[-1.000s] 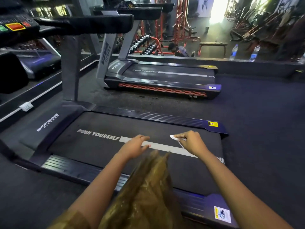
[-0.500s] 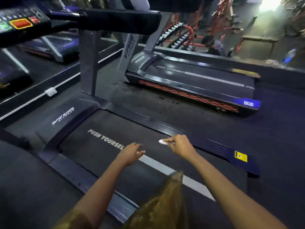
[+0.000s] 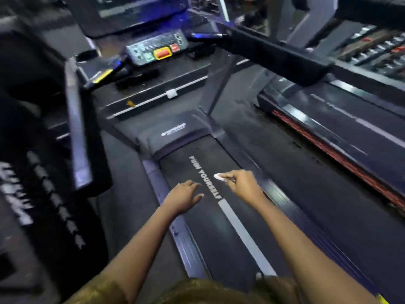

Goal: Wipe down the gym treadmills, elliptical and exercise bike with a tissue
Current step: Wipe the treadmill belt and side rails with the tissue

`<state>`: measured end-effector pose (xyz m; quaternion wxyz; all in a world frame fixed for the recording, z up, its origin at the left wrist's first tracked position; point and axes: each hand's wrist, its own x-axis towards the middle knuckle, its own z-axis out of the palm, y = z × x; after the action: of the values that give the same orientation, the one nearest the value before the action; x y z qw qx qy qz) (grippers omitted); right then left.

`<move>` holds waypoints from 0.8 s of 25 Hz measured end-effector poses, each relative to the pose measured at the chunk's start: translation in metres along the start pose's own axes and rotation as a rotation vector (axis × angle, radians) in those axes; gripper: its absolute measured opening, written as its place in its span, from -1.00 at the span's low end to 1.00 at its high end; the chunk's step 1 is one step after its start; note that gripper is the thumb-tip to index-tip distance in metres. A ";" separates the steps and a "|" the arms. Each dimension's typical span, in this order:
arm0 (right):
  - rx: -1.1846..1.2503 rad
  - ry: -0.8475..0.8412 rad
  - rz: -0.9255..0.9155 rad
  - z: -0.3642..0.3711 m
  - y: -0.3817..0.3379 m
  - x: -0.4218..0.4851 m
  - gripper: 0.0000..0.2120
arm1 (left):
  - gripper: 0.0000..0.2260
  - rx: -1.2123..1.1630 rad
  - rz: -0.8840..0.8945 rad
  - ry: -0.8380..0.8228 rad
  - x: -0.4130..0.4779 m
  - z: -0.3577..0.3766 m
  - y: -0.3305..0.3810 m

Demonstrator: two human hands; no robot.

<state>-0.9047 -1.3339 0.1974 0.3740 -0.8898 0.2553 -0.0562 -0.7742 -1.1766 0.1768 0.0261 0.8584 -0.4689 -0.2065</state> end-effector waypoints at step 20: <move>0.516 -0.248 -0.402 0.056 -0.215 0.252 -0.80 | -0.41 -0.278 -0.837 0.646 -0.010 -0.179 -0.192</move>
<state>-0.5825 -1.2961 0.2837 0.5961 -0.7986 0.0050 -0.0830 -0.5584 -1.0881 0.2979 0.1975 0.9799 -0.0236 0.0148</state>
